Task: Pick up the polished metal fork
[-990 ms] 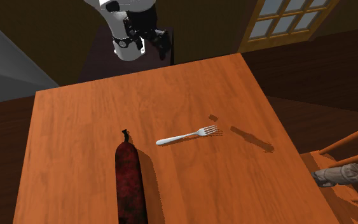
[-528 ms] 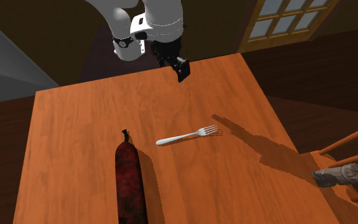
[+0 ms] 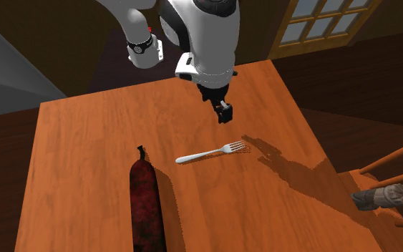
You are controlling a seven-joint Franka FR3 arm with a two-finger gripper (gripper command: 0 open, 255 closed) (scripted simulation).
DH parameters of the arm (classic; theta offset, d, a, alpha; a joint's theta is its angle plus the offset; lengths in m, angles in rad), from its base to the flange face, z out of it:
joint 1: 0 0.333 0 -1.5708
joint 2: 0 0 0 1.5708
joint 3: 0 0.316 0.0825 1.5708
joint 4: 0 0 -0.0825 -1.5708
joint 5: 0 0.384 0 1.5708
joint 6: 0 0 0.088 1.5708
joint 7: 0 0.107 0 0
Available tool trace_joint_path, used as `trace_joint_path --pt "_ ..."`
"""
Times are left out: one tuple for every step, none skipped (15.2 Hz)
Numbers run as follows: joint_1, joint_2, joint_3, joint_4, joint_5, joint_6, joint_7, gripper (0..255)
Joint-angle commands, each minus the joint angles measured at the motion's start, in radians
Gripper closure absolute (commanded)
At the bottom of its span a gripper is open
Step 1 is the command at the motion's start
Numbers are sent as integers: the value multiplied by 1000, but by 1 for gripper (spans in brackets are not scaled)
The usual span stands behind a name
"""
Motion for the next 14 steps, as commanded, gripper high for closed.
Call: trace_joint_path --pt "48 105 -31 75 -85 -1 123 0" --pt "77 152 -53 114 -118 -4 172 0" --pt "107 197 -76 155 -146 -8 217 0" --pt "136 240 -99 197 -170 -12 258 0" --pt "163 283 -120 241 -190 -18 296 0" --pt "189 324 -141 285 -208 -25 332 0" --pt "214 364 -163 332 -223 -32 364 0" --pt "238 402 -182 377 -235 -39 393 0" --pt "240 409 -186 373 -239 -30 394 0" --pt "242 415 -190 370 -243 -20 396 0" --pt "244 422 -193 366 -248 -10 399 0" --pt "246 429 -197 363 -252 -1 401 0" --pt "249 436 -201 360 -257 9 403 0" --pt "251 444 -204 357 -261 18 405 0"
